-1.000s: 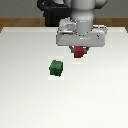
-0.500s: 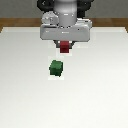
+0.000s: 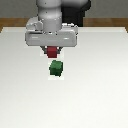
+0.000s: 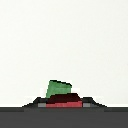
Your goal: Place the red cube on top of the green cube.
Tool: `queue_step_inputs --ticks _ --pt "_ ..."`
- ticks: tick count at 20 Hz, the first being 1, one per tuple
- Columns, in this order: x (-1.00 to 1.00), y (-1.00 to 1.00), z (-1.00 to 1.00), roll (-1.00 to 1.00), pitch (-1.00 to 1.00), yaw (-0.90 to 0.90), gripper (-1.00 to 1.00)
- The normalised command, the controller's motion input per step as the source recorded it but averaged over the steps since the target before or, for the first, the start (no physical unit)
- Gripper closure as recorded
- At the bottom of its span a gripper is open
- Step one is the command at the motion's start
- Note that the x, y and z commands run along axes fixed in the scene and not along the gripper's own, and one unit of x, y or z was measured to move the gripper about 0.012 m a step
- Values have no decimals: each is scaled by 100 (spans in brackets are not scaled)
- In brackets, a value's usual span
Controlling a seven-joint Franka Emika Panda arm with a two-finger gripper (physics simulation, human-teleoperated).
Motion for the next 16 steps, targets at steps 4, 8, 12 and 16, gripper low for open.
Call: queue_step_inputs --ticks 4,8,12,16 --pt "0 25 0 0 0 0 100" --pt "0 25 0 0 0 0 100" --pt "0 -25 -25 0 0 0 100" --pt "0 0 -25 0 0 0 100"
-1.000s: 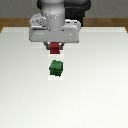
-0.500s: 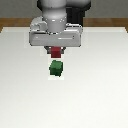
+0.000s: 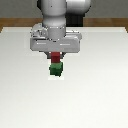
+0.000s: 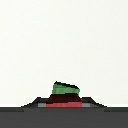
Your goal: Place the red cube on top of the green cube.
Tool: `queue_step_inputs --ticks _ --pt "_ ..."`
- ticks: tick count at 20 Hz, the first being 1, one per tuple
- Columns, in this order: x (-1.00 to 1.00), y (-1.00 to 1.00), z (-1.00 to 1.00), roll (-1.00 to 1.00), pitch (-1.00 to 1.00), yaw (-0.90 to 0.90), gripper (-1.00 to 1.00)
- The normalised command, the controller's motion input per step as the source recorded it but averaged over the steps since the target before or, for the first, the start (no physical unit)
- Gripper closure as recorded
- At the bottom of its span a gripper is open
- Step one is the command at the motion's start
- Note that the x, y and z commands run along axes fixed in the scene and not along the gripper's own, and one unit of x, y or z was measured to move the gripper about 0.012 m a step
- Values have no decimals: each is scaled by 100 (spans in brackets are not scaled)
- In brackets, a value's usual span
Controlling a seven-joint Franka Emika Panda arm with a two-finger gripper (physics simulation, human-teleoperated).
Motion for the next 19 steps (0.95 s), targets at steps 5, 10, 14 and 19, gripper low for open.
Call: queue_step_inputs --ticks 5,10,14,19 --pt "0 0 -20 0 0 0 -100" --pt "0 0 0 0 0 0 -100" --pt "0 0 0 0 0 0 -100" --pt "0 0 0 0 0 0 -100"
